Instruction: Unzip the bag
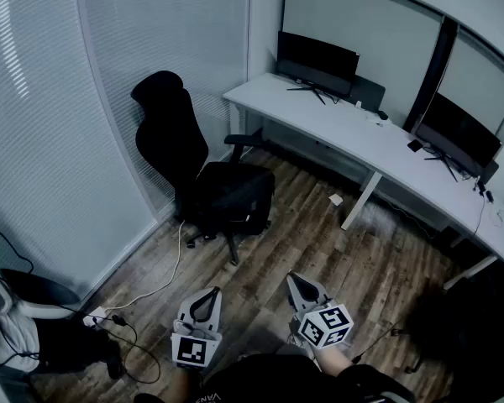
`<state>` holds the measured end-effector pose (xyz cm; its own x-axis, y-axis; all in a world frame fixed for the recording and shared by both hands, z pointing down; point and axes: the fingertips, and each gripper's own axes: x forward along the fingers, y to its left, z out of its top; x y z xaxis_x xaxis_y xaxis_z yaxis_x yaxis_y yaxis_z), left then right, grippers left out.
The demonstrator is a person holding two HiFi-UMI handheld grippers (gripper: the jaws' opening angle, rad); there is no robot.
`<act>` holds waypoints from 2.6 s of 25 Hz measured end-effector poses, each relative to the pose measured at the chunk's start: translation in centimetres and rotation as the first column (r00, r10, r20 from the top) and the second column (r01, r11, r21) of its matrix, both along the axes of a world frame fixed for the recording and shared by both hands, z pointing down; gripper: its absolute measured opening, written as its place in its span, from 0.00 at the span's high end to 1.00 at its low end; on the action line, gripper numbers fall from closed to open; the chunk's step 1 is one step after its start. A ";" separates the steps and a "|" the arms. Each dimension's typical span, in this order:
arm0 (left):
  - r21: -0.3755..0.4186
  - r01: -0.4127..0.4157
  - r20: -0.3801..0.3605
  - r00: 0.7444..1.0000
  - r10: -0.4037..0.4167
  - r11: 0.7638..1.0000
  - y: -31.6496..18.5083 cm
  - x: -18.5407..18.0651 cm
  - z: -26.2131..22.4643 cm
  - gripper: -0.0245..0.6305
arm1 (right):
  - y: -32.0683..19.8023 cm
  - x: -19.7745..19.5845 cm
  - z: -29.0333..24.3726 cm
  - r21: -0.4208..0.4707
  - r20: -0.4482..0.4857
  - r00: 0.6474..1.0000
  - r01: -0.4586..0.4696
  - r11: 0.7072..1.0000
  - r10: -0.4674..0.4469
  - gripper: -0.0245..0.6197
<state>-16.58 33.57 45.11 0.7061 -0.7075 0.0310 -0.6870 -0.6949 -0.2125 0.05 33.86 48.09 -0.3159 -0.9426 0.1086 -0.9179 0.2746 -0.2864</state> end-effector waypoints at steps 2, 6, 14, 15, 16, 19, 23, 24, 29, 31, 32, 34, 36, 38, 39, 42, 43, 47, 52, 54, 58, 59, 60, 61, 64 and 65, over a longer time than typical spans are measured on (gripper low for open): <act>-0.007 -0.003 0.005 1.000 0.003 1.000 -0.2 -0.1 0.3 0.93 | -0.3 0.0 -0.2 0.012 0.023 1.000 -0.003 1.000 0.003 0.90; -0.024 0.004 0.000 1.000 -0.004 1.000 -1.3 -0.7 0.5 0.93 | -1.2 -0.8 -0.3 0.024 0.054 0.998 0.010 1.000 -0.011 0.89; -0.029 0.016 0.013 1.000 -0.016 0.999 -4.5 0.5 1.3 0.93 | -4.8 -0.4 0.5 -0.004 0.055 0.997 0.057 0.998 -0.057 0.89; -0.030 0.022 0.014 1.000 -0.022 0.999 -5.3 0.6 1.5 0.93 | -5.7 -0.2 0.7 -0.008 0.050 0.997 0.063 0.998 -0.062 0.89; -0.029 0.027 0.017 1.000 -0.026 0.999 -6.1 0.8 1.6 0.93 | -6.5 -0.1 0.8 -0.011 0.046 0.997 0.068 0.998 -0.067 0.88; -0.037 0.041 0.032 0.999 -0.040 0.998 -8.3 1.4 2.3 0.92 | -9.0 0.5 1.4 -0.022 0.050 0.995 0.086 0.996 -0.085 0.82; -0.056 0.060 0.052 0.997 -0.058 0.997 -11.7 2.3 2.9 0.82 | -12.7 1.3 2.0 -0.042 0.060 0.991 0.124 0.991 -0.122 0.74; -0.059 0.068 0.059 0.996 -0.064 0.996 -12.5 2.7 3.1 0.80 | -13.6 1.7 2.2 -0.046 0.063 0.989 0.134 0.990 -0.131 0.73; -0.088 0.114 0.078 0.991 -0.107 0.990 -16.6 4.4 4.3 0.74 | -18.1 3.2 2.8 -0.060 0.071 0.980 0.188 0.980 -0.183 0.72; -0.101 0.130 0.081 0.989 -0.122 0.986 -18.0 5.2 4.9 0.71 | -19.8 3.9 3.1 -0.065 0.070 0.976 0.212 0.975 -0.207 0.71; -0.105 0.138 0.082 0.988 -0.130 0.985 -18.7 5.6 5.1 0.70 | -20.6 4.2 3.3 -0.068 0.069 0.973 0.224 0.972 -0.219 0.71; -0.111 0.153 0.085 0.986 -0.144 0.982 -20.0 6.4 5.5 0.68 | -22.1 4.8 3.6 -0.075 0.067 0.968 0.248 0.966 -0.243 0.71; -0.114 0.168 0.098 0.983 -0.157 0.979 -21.1 7.3 6.0 0.64 | -23.4 5.4 4.1 -0.085 0.066 0.961 0.275 0.958 -0.270 0.70; -0.117 0.191 0.126 0.976 -0.176 0.975 -22.0 7.7 6.6 0.62 | -24.6 5.7 4.6 -0.095 0.062 0.951 0.308 0.947 -0.303 0.70; -0.121 0.201 0.142 0.973 -0.184 0.972 -22.5 7.7 6.9 0.60 | -25.3 5.7 4.9 -0.101 0.059 0.946 0.325 0.940 -0.320 0.70; -0.141 0.217 0.184 0.964 -0.190 0.966 -23.6 7.9 7.7 0.57 | -27.0 5.5 5.7 -0.126 0.061 0.928 0.373 0.919 -0.368 0.69; -0.144 0.220 0.199 0.961 -0.189 0.965 -23.9 7.8 8.0 0.56 | -27.3 5.3 6.0 -0.133 0.068 0.921 0.389 0.911 -0.383 0.69; -0.144 0.227 0.246 0.951 -0.188 0.963 -25.4 6.9 9.6 0.53 | -28.7 3.9 7.8 -0.153 0.090 0.899 0.438 0.886 -0.429 0.69; -0.158 0.212 0.283 0.945 -0.162 0.964 -27.4 5.7 11.5 0.52 | -30.2 1.7 10.5 -0.183 0.087 0.886 0.463 0.867 -0.454 0.69; -0.168 0.197 0.296 0.945 -0.142 0.966 -28.6 5.1 12.0 0.52 | -31.2 0.4 11.2 -0.186 0.082 0.883 0.469 0.863 -0.462 0.69; -0.182 0.169 0.305 0.946 -0.108 0.969 -30.4 4.1 12.8 0.52 | -33.0 -2.1 13.1 -0.199 0.063 0.871 0.489 0.849 -0.487 0.69; -0.185 0.167 0.303 0.947 -0.105 0.968 -30.9 3.7 13.0 0.52 | -33.6 -2.6 13.7 -0.208 0.057 0.870 0.489 0.847 -0.489 0.69; -0.188 0.165 0.302 0.948 -0.103 0.968 -31.4 3.3 13.2 0.52 | -34.2 -3.1 14.3 -0.216 0.051 0.871 0.487 0.846 -0.489 0.69; -0.192 0.160 0.303 0.948 -0.097 0.968 -31.9 2.8 13.4 0.52 | -34.9 -3.7 14.8 -0.224 0.046 0.872 0.484 0.846 -0.487 0.69; -0.199 0.144 0.305 0.949 -0.079 0.969 -33.6 1.8 13.1 0.52 | -37.3 -4.9 16.2 -0.239 0.035 0.877 0.473 0.848 -0.480 0.69; -0.202 0.146 0.302 0.950 -0.080 0.968 -34.1 1.5 13.1 0.52 | -38.0 -5.2 16.6 -0.242 0.030 0.879 0.469 0.850 -0.476 0.69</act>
<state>-15.09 -0.53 58.24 0.5589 -0.7343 0.3853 -0.6951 -0.6682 -0.2653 -5.13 -4.14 64.69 -0.7097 -0.6257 0.3238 -0.7035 0.6058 -0.3715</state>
